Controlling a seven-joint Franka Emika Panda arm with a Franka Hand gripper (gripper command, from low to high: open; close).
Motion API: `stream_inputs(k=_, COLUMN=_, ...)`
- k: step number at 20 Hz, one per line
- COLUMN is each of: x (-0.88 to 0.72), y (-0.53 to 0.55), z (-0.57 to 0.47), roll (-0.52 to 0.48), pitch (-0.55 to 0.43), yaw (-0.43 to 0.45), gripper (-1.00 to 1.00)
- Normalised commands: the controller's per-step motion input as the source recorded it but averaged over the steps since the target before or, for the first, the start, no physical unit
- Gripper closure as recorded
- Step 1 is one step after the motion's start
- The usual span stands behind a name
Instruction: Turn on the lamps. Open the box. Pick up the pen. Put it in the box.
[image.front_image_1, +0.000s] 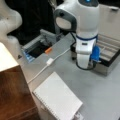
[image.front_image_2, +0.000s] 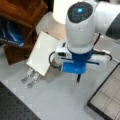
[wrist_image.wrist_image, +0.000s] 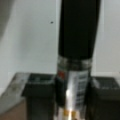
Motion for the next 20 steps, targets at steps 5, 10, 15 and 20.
stream_inputs(k=5, x=-0.19, y=0.19, z=0.06, roll=0.053, pitch=0.016, yaw=-0.373, gripper=1.0)
stream_inputs(k=10, x=-0.16, y=0.22, z=-0.01, roll=0.062, pitch=-0.002, yaw=-0.324, gripper=1.0)
stream_inputs(k=15, x=-0.16, y=0.21, z=0.0, roll=0.079, pitch=-0.039, yaw=-0.314, gripper=1.0)
stream_inputs(k=20, x=-0.17, y=0.23, z=0.01, roll=0.056, pitch=-0.034, yaw=-0.262, gripper=1.0)
